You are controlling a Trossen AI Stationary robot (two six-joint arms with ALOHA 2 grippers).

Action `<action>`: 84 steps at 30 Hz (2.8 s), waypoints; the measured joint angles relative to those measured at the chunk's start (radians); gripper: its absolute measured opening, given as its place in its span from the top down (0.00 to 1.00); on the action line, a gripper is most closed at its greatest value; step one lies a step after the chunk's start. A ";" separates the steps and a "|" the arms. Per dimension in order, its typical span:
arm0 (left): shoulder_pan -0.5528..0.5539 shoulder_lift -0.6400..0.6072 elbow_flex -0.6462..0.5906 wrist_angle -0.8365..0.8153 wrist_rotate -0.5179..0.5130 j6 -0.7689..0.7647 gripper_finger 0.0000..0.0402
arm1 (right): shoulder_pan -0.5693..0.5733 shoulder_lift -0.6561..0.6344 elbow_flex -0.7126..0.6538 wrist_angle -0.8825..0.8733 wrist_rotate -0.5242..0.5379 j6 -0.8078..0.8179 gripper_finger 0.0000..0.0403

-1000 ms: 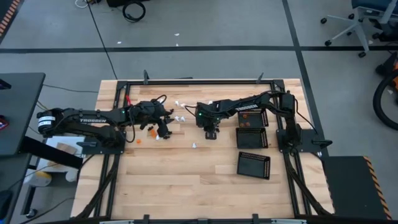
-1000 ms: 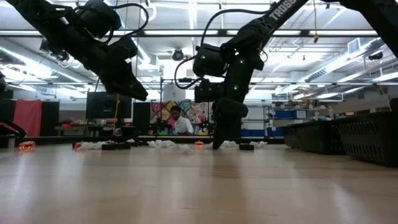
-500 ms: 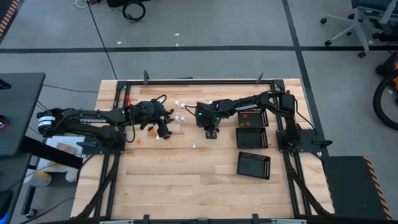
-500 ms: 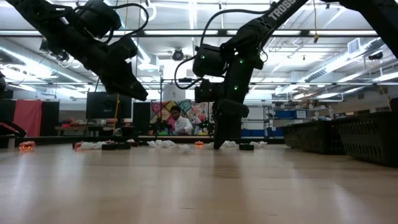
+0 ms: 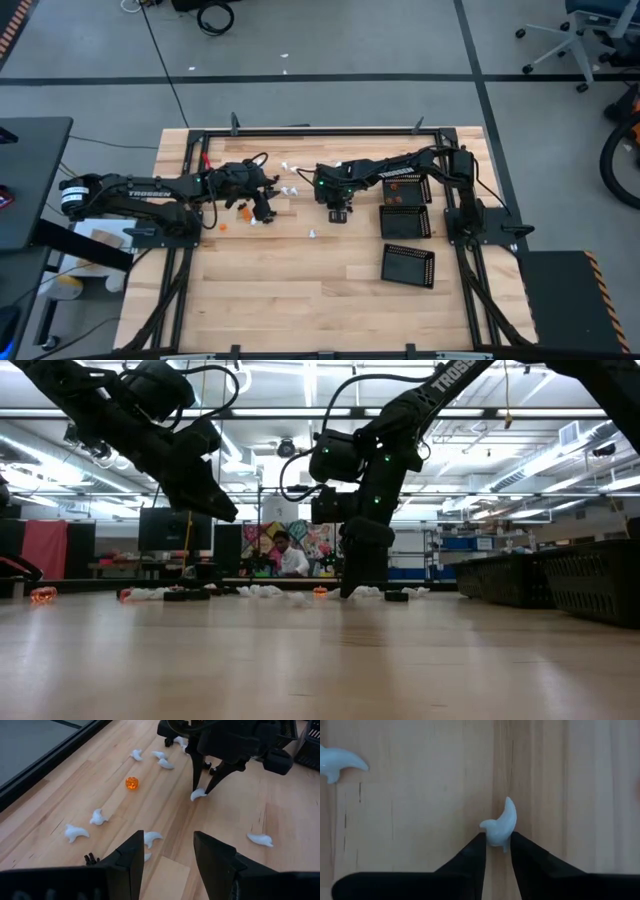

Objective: Sort Halloween decoration
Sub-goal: Put the white ghost toy into the center black bin

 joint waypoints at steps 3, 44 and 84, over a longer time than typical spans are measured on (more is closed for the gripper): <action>0.000 0.000 0.000 0.000 0.000 0.000 0.61 | 0.000 0.000 0.000 0.000 -0.003 0.000 0.79; 0.000 0.000 0.000 -0.001 0.000 0.003 0.61 | 0.148 -0.019 -0.024 0.070 0.408 -0.055 0.42; -0.002 0.000 0.000 -0.002 0.000 0.006 0.61 | 0.047 0.022 -0.024 0.096 0.149 -0.169 0.80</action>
